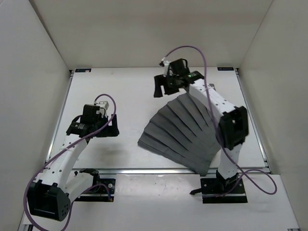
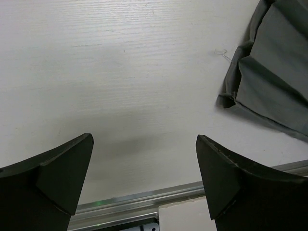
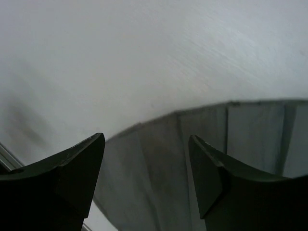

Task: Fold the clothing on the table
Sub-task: Move the skirt to the center of the board

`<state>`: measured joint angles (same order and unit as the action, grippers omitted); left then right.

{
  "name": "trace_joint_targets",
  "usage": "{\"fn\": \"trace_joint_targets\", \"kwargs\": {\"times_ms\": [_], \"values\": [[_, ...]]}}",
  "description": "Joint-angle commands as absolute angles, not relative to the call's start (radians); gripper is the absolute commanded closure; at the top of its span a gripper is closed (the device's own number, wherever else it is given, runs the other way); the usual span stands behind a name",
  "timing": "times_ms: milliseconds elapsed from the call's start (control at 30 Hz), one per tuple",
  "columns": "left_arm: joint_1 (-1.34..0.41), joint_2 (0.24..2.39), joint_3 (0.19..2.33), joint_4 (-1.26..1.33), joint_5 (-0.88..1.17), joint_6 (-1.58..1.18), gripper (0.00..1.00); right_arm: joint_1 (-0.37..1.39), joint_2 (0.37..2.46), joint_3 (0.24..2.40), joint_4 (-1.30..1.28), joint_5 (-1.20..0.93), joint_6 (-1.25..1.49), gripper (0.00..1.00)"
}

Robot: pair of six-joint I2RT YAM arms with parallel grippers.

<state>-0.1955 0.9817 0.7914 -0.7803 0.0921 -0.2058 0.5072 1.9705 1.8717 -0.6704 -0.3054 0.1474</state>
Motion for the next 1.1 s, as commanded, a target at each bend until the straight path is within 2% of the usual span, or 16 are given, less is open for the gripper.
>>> {"fn": "trace_joint_targets", "kwargs": {"times_ms": [0,133,300,433,533,867,1067], "values": [[-0.190,0.957,0.781,-0.753,0.123,-0.190,0.01,0.396,1.717,1.673,-0.479,-0.250,0.198,0.31],[-0.209,0.920,0.766,-0.744,0.121,-0.193,0.02,0.397,1.658,1.467,-0.543,-0.141,0.173,0.30],[-0.228,0.933,0.767,-0.744,0.126,-0.198,0.01,0.455,1.648,1.258,-0.629,-0.109,0.186,0.27],[-0.238,0.933,0.759,-0.742,0.129,-0.196,0.01,0.500,1.597,1.034,-0.543,-0.126,0.216,0.26],[-0.244,0.945,0.759,-0.744,0.127,-0.196,0.01,0.529,1.591,0.989,-0.512,-0.130,0.226,0.26],[-0.287,0.962,0.753,-0.744,0.118,-0.207,0.01,0.652,1.857,1.115,-0.417,-0.195,0.255,0.27],[-0.304,0.917,0.747,-0.735,0.094,-0.216,0.01,0.723,2.123,1.518,-0.396,-0.248,0.253,0.25]]}}
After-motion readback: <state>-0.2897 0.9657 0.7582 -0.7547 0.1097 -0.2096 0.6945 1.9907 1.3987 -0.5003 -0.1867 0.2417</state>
